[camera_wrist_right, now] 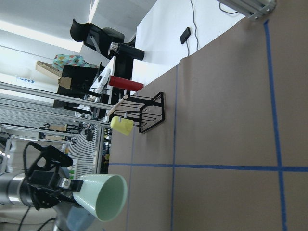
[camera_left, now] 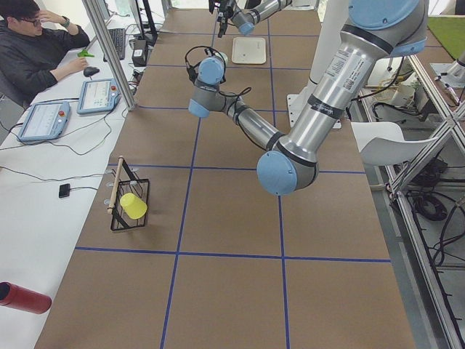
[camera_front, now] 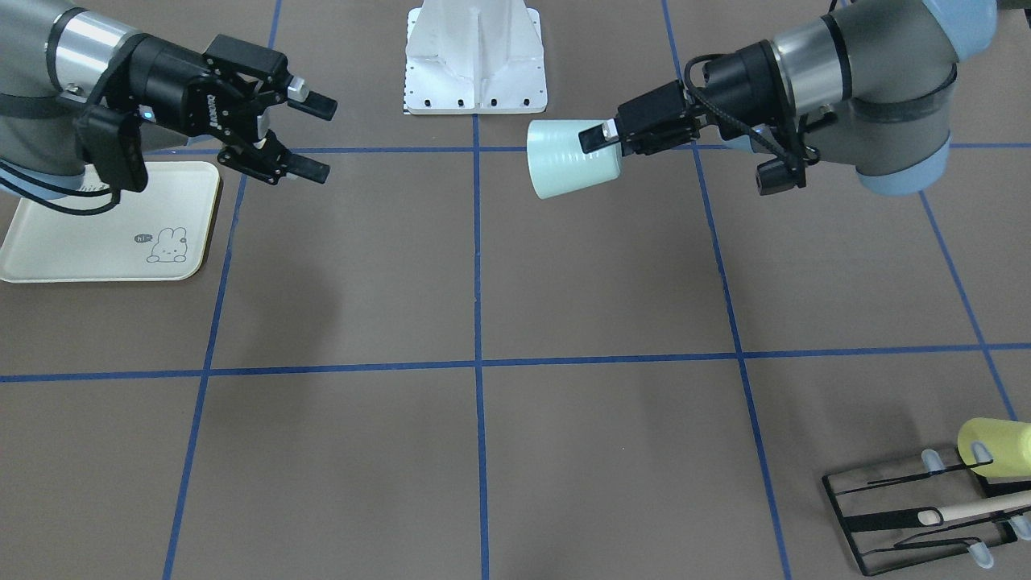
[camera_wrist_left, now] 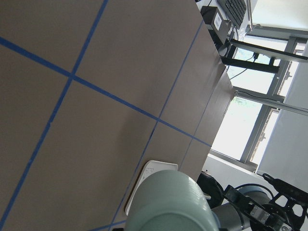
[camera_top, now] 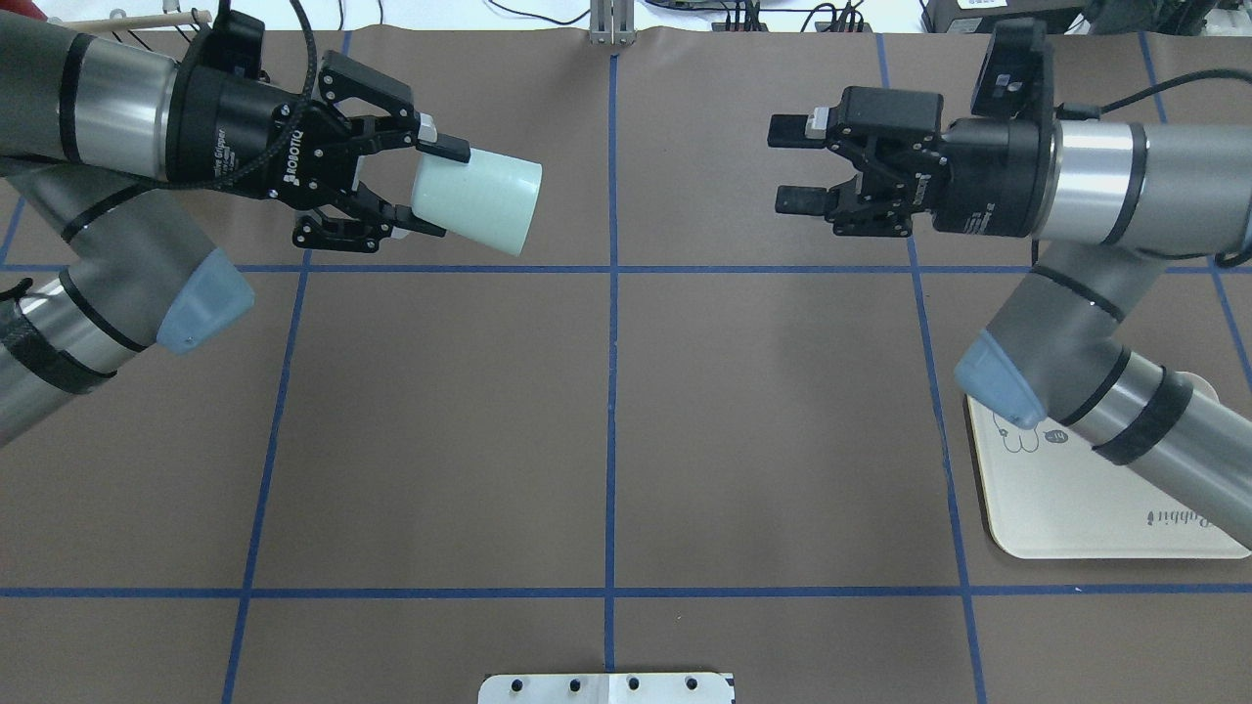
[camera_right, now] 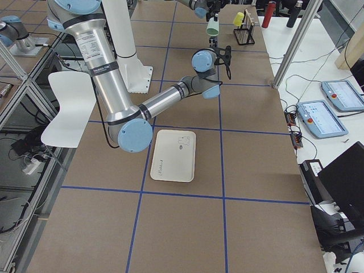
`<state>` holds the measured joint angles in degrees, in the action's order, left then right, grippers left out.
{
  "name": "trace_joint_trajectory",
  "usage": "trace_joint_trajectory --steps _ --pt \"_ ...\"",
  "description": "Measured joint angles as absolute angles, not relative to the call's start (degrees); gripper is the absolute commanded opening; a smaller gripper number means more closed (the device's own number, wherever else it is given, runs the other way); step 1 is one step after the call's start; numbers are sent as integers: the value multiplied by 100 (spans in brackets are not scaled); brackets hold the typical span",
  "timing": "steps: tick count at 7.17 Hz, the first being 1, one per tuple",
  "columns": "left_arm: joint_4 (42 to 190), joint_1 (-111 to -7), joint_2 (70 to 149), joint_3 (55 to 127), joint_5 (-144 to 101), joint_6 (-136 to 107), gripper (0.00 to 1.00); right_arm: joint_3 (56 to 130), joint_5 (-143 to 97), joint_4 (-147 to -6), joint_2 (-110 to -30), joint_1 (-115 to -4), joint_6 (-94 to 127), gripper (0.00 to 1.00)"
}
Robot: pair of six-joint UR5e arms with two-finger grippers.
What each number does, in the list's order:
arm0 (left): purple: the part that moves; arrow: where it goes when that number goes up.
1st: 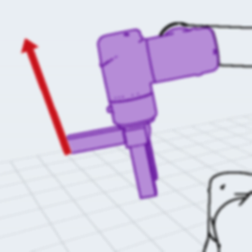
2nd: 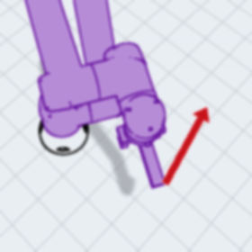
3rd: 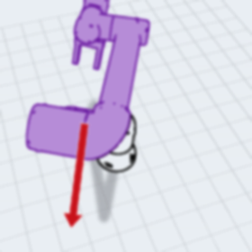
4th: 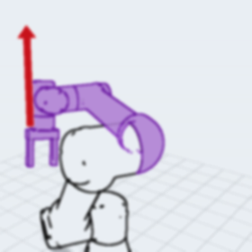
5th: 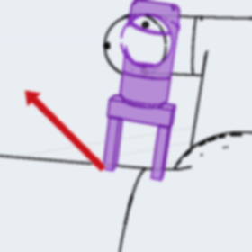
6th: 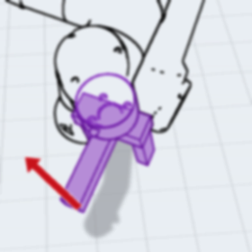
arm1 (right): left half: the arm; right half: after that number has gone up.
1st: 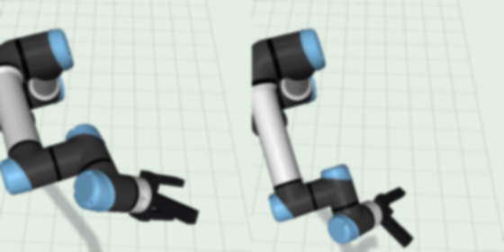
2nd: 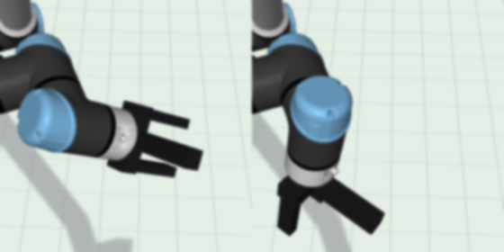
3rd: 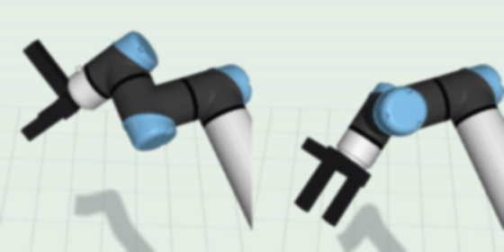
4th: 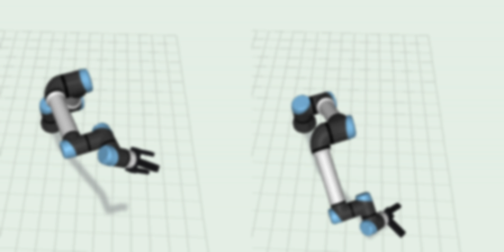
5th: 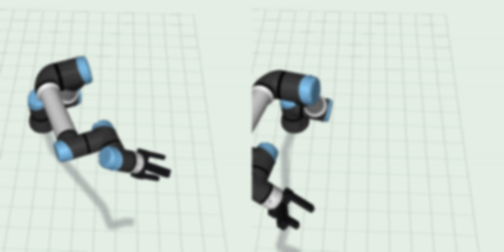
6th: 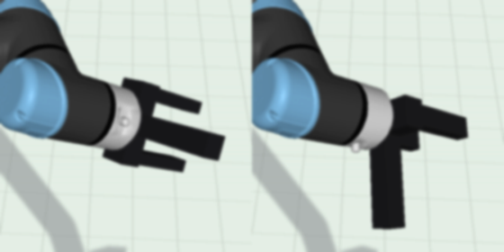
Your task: Left arm grabs green cup and hands to right arm on tray
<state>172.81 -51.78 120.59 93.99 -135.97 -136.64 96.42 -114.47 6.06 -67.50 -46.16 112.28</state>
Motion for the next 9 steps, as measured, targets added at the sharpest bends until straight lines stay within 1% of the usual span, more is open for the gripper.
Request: trace_joint_trajectory --steps 2,4,6,9 --pt "17453 -4853 12059 9606 -13299 -14249 0 9788 -10411 979 -6748 -3850 11553 99" --pt "17591 -4578 12059 9594 -13086 -14465 0 9996 -9818 1024 -6726 -3321 12022 99" --pt "17611 -4481 12059 9612 -13055 -14531 0 10038 -9439 1032 -6643 -2998 12206 99" --pt "17613 -4417 12082 9677 -13052 -14699 0 10031 -9166 1027 -6527 -2832 12240 99"
